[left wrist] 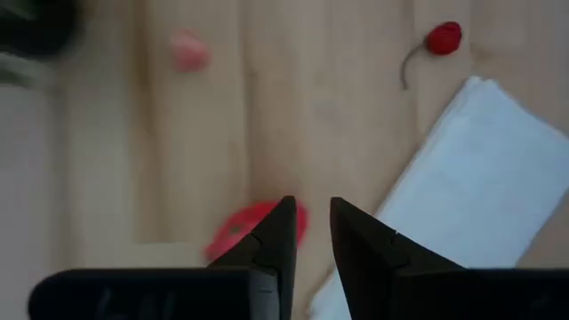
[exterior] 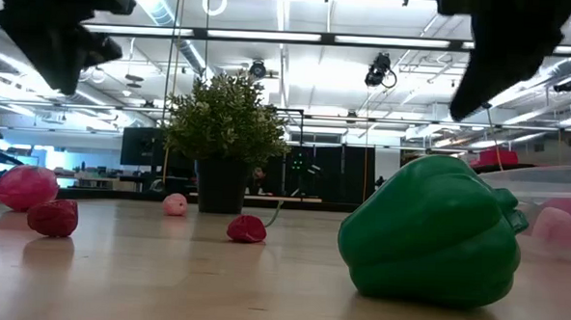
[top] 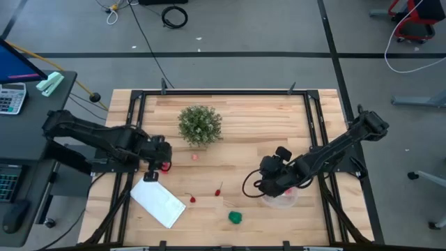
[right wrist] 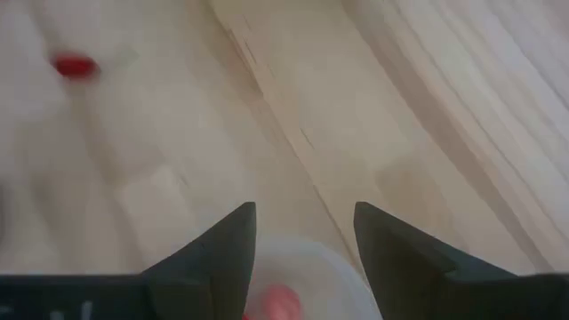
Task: Pick and placing Produce into tupperware
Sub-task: Put the dragonfruit into the transparent container
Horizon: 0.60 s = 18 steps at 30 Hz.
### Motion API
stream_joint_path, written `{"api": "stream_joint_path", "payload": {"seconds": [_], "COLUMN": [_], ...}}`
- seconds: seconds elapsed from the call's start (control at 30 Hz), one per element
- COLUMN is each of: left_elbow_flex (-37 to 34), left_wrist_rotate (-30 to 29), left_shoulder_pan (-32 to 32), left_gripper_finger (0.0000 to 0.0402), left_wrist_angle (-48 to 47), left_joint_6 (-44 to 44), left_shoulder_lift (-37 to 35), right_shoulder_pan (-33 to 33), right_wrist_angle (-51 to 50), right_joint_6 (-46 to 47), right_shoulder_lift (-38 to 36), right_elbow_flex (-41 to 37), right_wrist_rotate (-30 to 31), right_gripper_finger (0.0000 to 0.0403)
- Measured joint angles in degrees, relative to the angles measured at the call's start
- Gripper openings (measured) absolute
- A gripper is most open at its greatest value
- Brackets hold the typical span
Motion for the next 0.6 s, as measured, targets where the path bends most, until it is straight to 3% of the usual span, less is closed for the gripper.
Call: {"api": "stream_joint_path", "payload": {"seconds": [0.13,0.23,0.43,0.6], "left_elbow_flex": [1.96,0.54,-2.72,-6.13], "left_wrist_rotate": [-2.34,-2.44,-2.44,-2.03], "left_shoulder_pan": [1.04,1.60,1.40,0.49], "left_gripper_finger": [0.0075,0.0096,0.0180,0.0254], "left_wrist_angle": [-7.09,-7.32,-6.49,-6.25], "left_joint_6": [2.50,0.24,-2.89,-0.05], "left_shoulder_lift": [0.00,0.00,0.02,0.02], "right_shoulder_pan": [0.04,0.04,0.04,0.04], "right_wrist_angle": [2.68,3.65,3.95,3.95], "right_joint_6": [-0.87,-2.31,-4.10,-4.17], "right_shoulder_lift": [-3.28,-4.28,-4.03,-4.00], "right_elbow_flex": [0.05,0.07,0.07,0.07], "right_wrist_rotate": [0.84,1.35,1.36,1.35], "right_gripper_finger": [0.0199,0.0199,0.0199,0.0199]}}
